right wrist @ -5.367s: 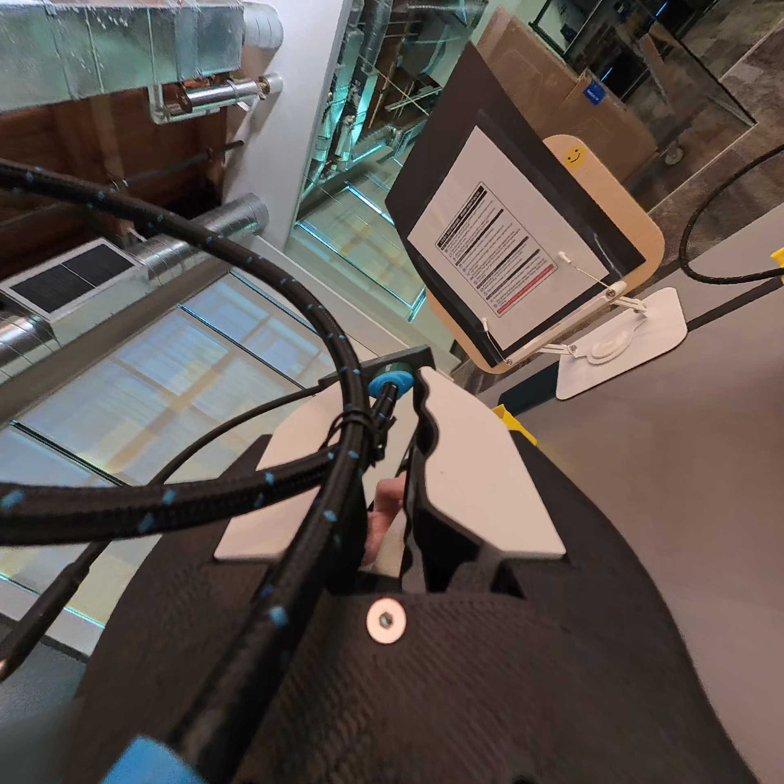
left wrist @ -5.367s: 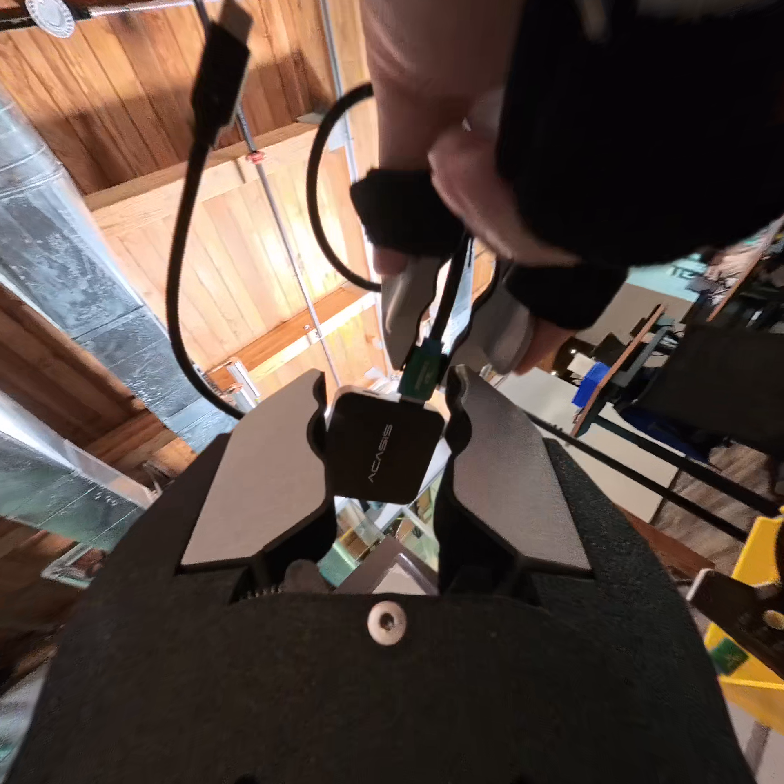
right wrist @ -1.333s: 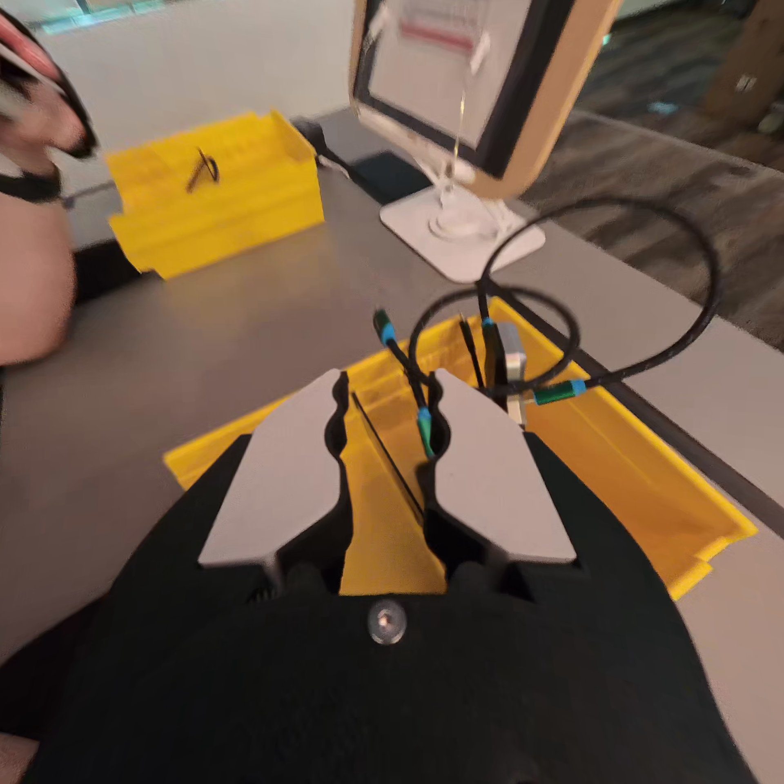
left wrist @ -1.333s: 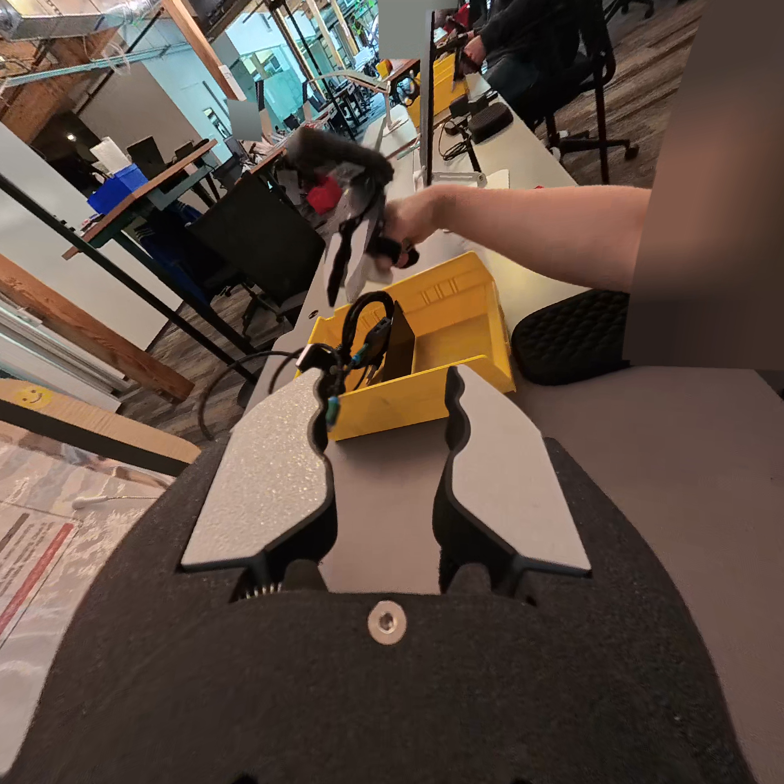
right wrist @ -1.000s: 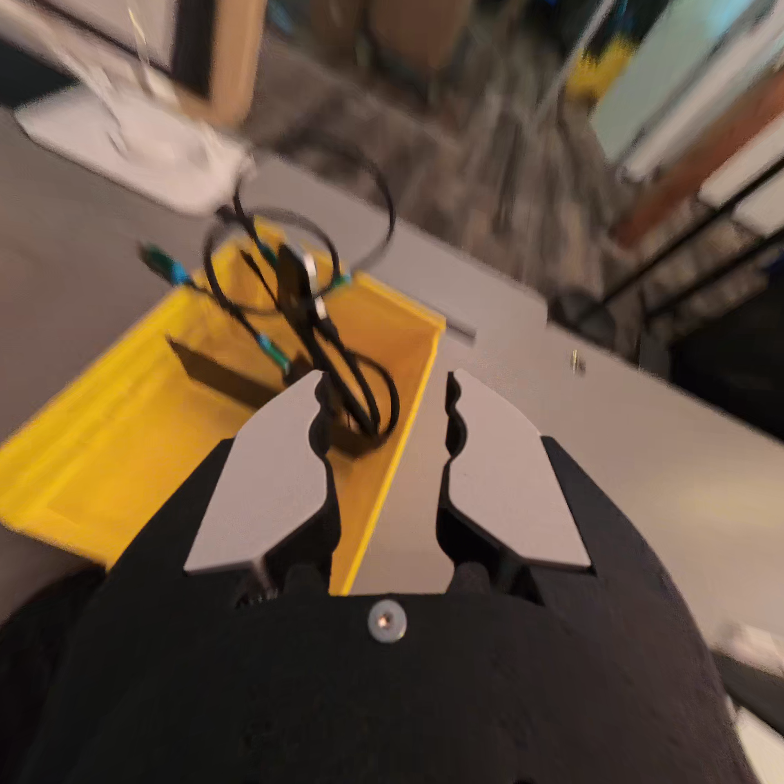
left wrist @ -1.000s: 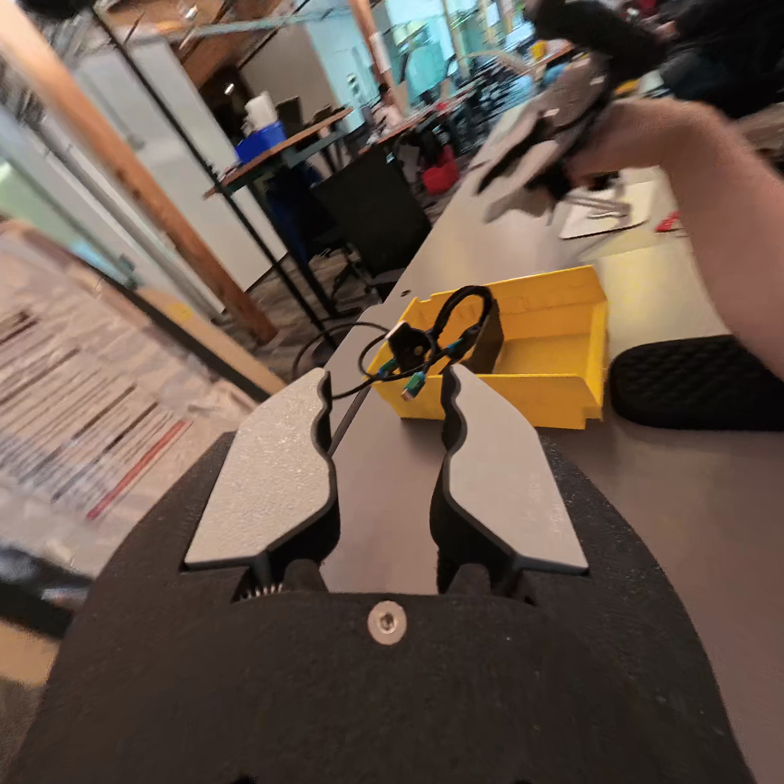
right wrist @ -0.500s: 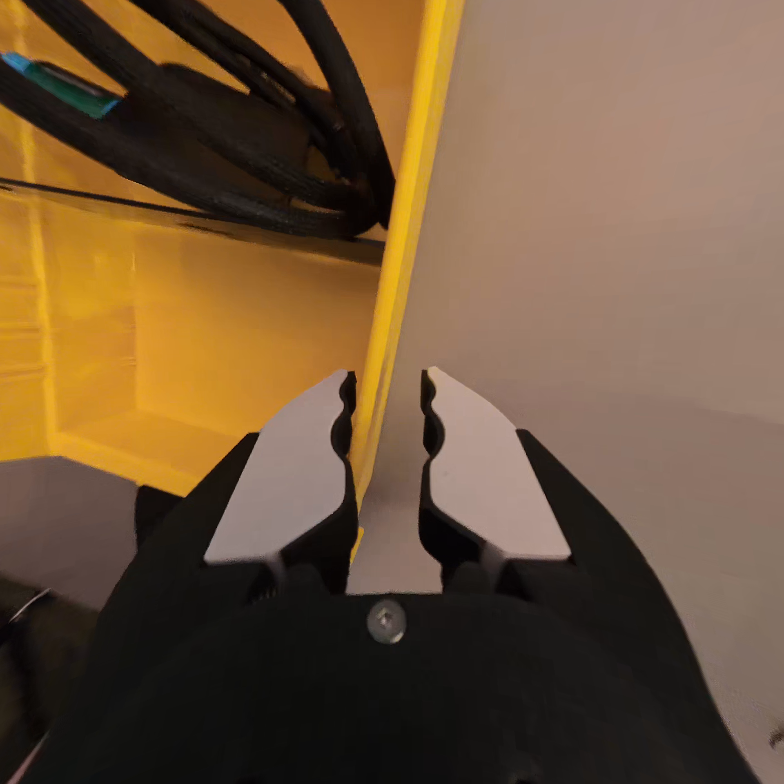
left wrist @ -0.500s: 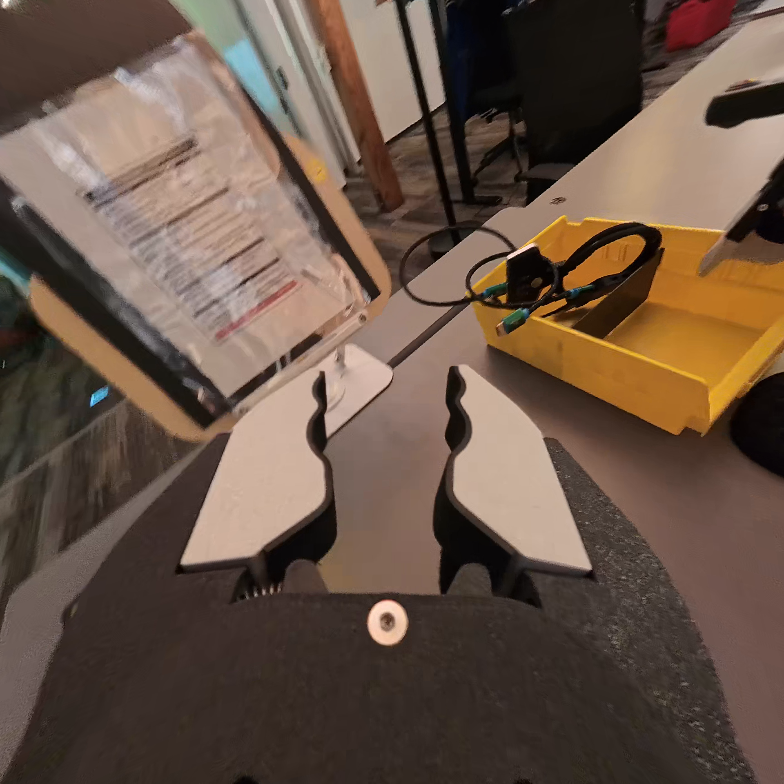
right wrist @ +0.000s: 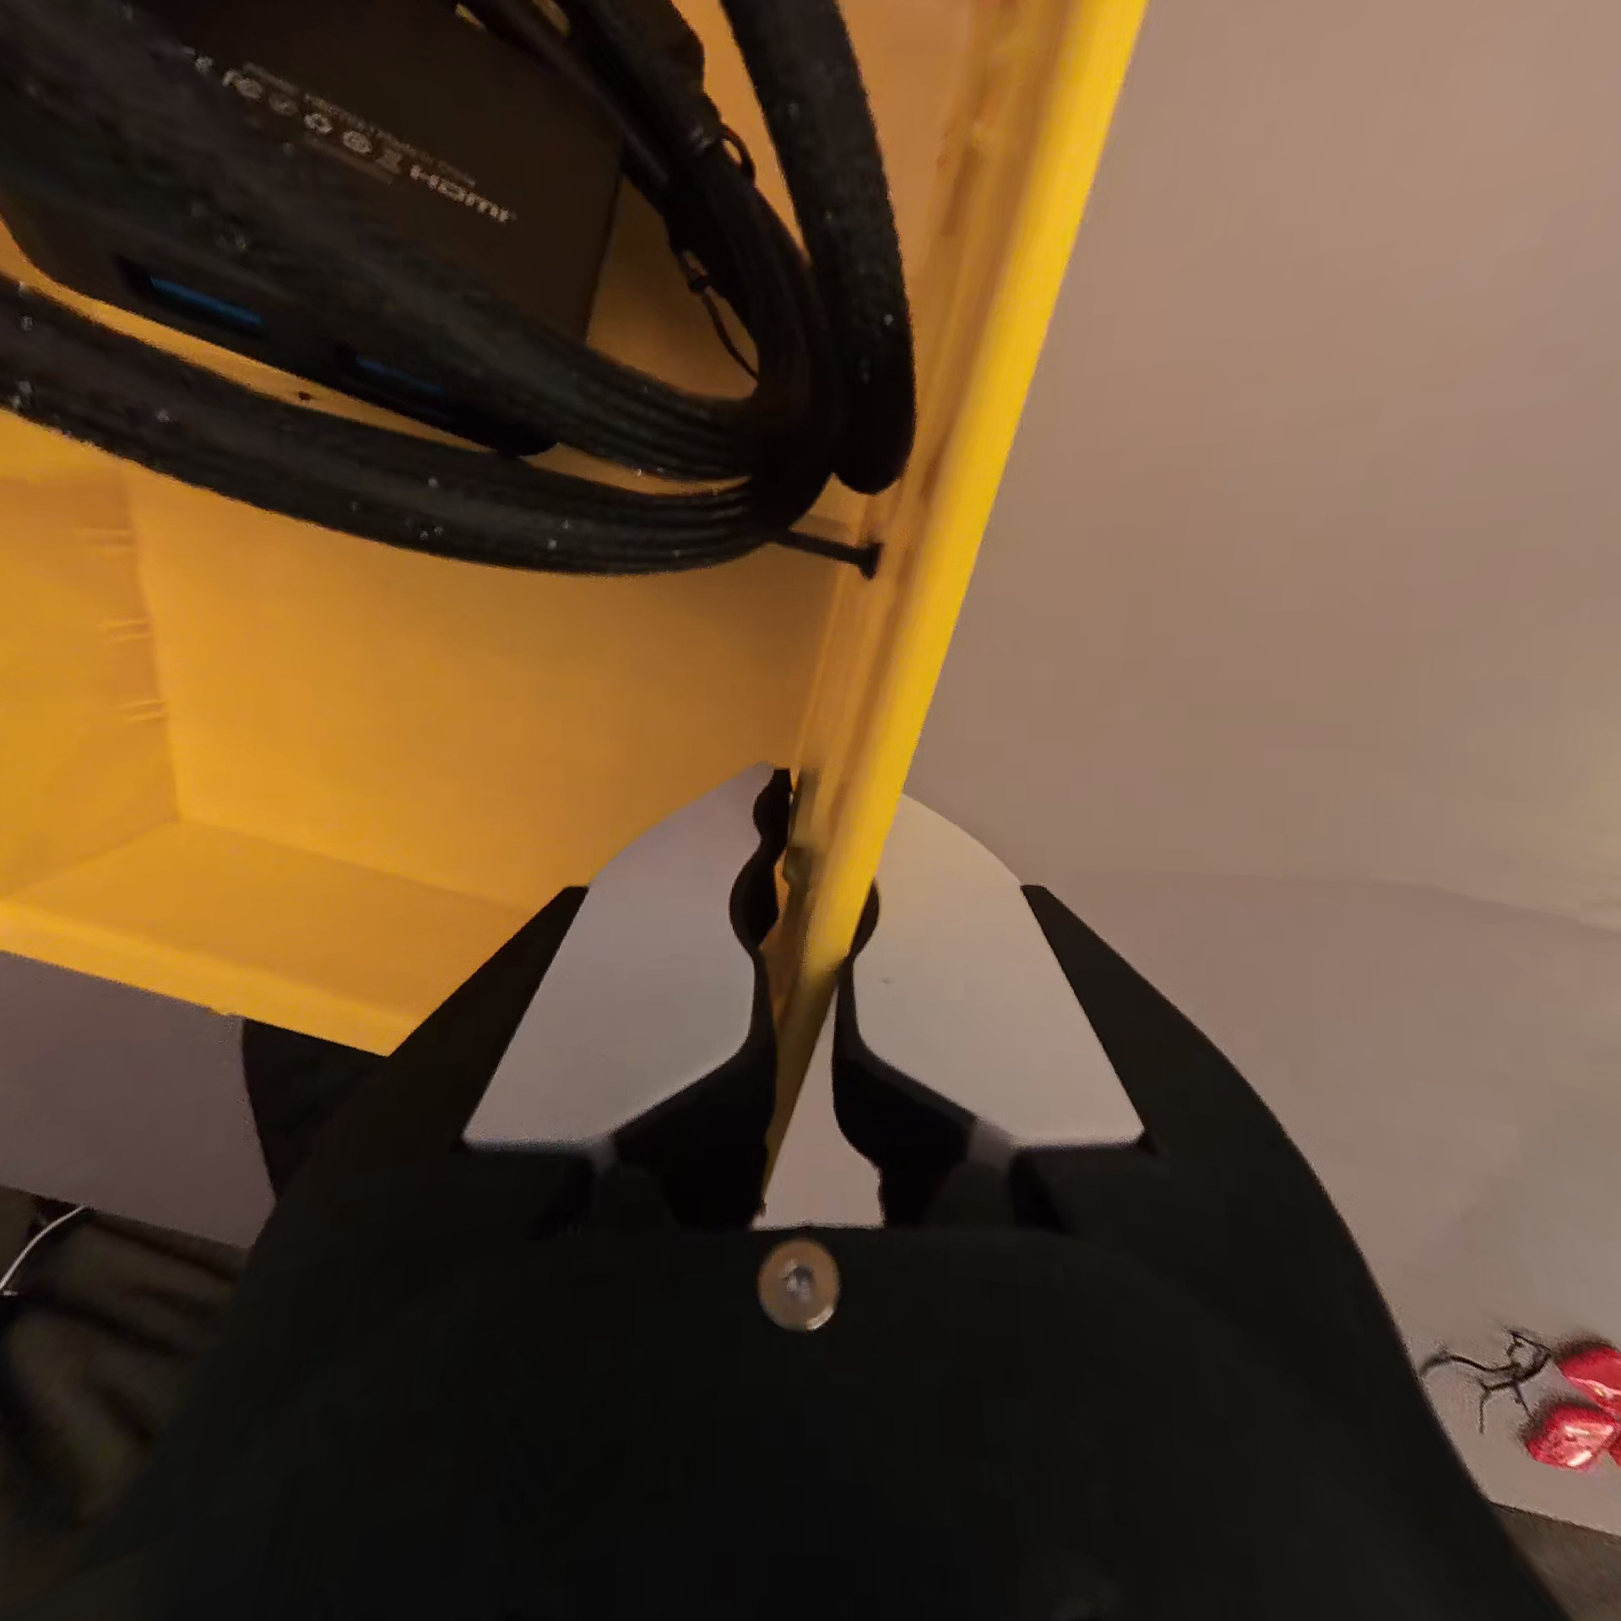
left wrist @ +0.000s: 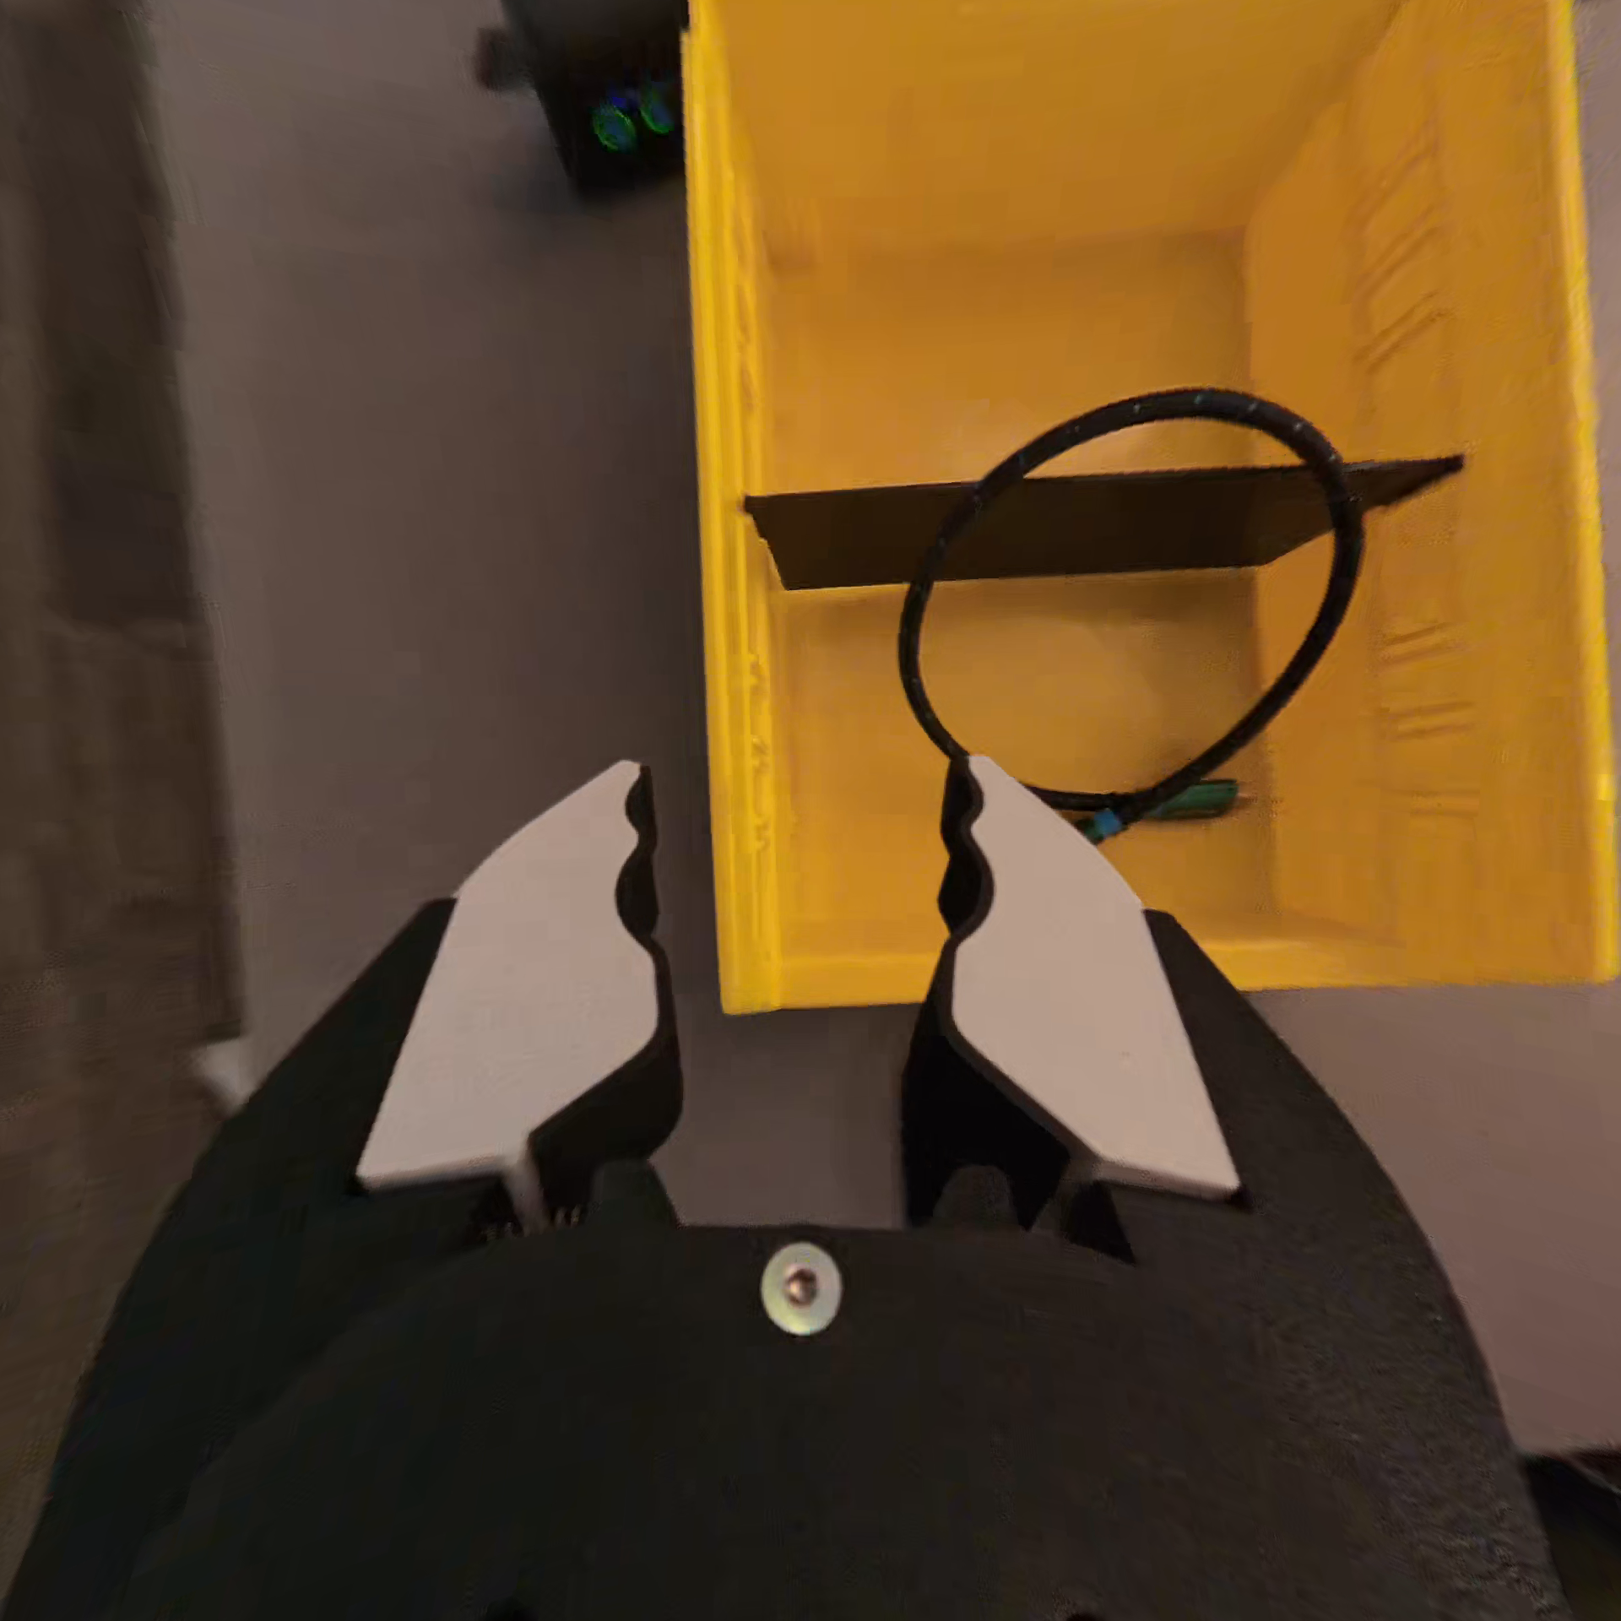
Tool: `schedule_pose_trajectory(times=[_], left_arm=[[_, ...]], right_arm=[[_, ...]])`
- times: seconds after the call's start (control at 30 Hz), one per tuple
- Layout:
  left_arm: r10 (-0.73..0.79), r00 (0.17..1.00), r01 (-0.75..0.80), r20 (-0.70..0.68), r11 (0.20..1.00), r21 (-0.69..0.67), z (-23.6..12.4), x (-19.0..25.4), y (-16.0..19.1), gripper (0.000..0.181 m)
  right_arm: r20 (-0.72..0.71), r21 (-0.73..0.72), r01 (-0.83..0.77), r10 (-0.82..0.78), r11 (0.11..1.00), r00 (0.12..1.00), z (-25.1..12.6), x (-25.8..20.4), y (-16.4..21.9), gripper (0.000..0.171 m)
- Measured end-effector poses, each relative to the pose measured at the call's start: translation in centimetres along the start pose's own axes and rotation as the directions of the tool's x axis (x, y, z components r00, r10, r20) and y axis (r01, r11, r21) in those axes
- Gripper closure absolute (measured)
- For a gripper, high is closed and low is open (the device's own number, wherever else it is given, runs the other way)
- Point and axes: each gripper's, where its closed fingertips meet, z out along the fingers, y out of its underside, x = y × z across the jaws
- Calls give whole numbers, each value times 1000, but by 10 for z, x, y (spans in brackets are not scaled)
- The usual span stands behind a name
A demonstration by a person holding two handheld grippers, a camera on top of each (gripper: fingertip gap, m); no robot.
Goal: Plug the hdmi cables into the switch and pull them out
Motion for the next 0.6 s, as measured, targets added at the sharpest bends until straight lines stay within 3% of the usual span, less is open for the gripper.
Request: schedule_pose_trajectory(times=[0.13, 0.2, 0.3, 0.37, 0.43, 0.6], left_arm=[[-127, 980, 130, -151, 991, 9, 20, -9, 0, 120], [-127, 982, 114, -139, 988, -102, 31, -11, 17, 129], [-53, 991, 20, -120, 965, -260, 47, -8, 45, 141], [29, 997, -52, -78, 950, -306, 55, -10, 56, 167], [119, 993, -116, -8, 946, -304, 58, -14, 56, 171], [138, 987, -155, -79, 945, -289, 59, 14, 55, 174]], right_arm=[[0, -47, -3, 3, 999, 1000, 0, -13, 6, 163], [3, -78, -15, 15, 997, 1000, 1, -20, 8, 162], [14, -124, -7, 8, 992, 1000, 2, -33, 8, 163], [28, -147, 23, -19, 989, 999, 4, -45, 7, 163], [39, -167, 51, -45, 985, 998, 5, -55, 7, 163], [90, -188, 90, -74, 978, 993, 5, -62, 13, 163]])
